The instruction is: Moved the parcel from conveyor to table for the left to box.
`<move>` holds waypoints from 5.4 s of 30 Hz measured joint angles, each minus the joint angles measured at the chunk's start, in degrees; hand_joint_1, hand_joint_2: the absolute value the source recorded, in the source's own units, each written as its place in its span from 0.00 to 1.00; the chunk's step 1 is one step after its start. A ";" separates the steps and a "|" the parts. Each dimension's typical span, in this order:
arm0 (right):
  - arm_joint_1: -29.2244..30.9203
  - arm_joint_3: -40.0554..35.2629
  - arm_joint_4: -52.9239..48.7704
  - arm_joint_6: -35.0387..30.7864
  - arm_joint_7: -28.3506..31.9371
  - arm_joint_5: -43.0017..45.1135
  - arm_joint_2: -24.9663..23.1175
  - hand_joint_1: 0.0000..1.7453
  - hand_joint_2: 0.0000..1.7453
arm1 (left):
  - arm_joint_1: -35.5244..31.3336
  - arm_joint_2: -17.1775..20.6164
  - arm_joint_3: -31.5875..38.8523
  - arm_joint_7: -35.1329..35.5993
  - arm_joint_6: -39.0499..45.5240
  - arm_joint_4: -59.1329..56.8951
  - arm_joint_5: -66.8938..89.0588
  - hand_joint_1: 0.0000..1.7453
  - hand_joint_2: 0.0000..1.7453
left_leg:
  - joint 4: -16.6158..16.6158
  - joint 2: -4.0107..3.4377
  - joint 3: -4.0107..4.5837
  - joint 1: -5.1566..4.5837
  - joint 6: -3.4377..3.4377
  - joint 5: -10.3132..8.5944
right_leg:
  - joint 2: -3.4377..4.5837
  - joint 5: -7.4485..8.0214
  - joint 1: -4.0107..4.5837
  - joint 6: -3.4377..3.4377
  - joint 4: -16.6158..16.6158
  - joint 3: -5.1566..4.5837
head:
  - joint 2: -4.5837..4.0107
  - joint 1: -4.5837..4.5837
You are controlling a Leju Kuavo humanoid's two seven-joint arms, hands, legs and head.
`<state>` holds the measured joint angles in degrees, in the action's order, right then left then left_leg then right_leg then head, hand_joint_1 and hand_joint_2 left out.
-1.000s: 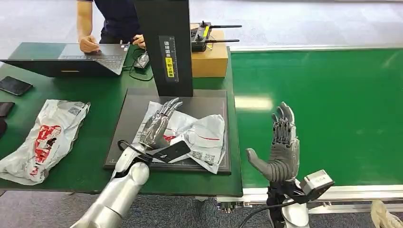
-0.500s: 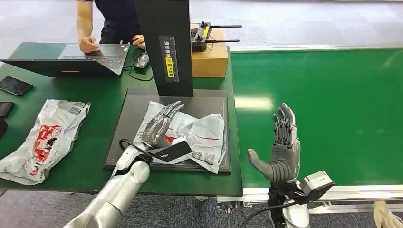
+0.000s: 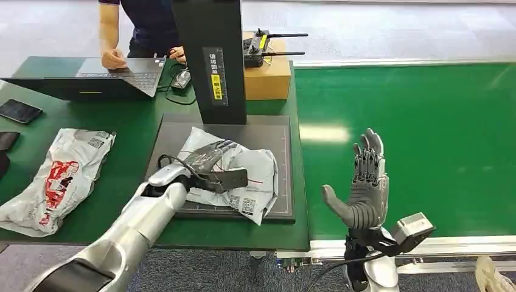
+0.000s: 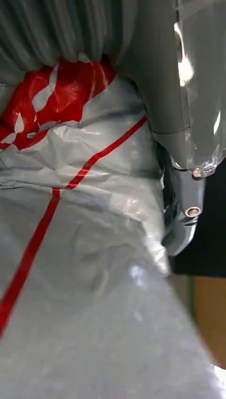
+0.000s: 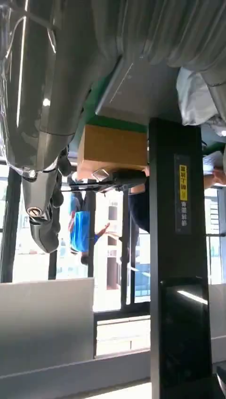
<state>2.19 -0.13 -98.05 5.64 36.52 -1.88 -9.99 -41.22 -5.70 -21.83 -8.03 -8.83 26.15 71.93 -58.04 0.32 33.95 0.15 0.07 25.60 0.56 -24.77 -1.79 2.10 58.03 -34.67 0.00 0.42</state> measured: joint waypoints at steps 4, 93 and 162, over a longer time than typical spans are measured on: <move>1.47 0.00 1.21 -0.39 -0.37 1.07 0.00 0.00 1.00 | -3.37 3.09 -2.01 1.78 -8.42 -2.58 2.23 0.00 1.00 | 0.28 -0.21 -0.92 -0.02 0.24 0.32 | 0.16 -0.28 0.00 -0.33 -0.05 0.84 | 0.00 0.02; -4.00 0.72 1.38 -1.44 -0.09 -3.52 -3.04 0.00 1.00 | -7.84 13.83 36.13 -3.53 48.39 35.06 -8.22 1.00 1.00 | 0.53 -0.16 -0.75 0.03 0.66 0.18 | 0.19 -0.47 0.22 -0.68 -0.01 0.18 | 0.00 0.00; -1.85 1.09 1.71 2.60 -2.95 -5.24 -5.31 0.00 1.00 | -19.03 33.82 37.29 23.41 30.62 -4.23 15.52 0.00 1.00 | 0.31 -0.37 -0.28 0.24 0.77 0.12 | 0.38 -0.28 0.43 -0.75 -0.07 -0.20 | 0.00 0.00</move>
<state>0.34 0.96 -96.35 8.24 33.57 -7.13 -15.30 -60.25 28.13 15.46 15.38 21.79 21.92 87.45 -57.72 -0.06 33.67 0.39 0.85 25.71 0.94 -25.05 -1.36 1.35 57.96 -34.87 0.00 0.42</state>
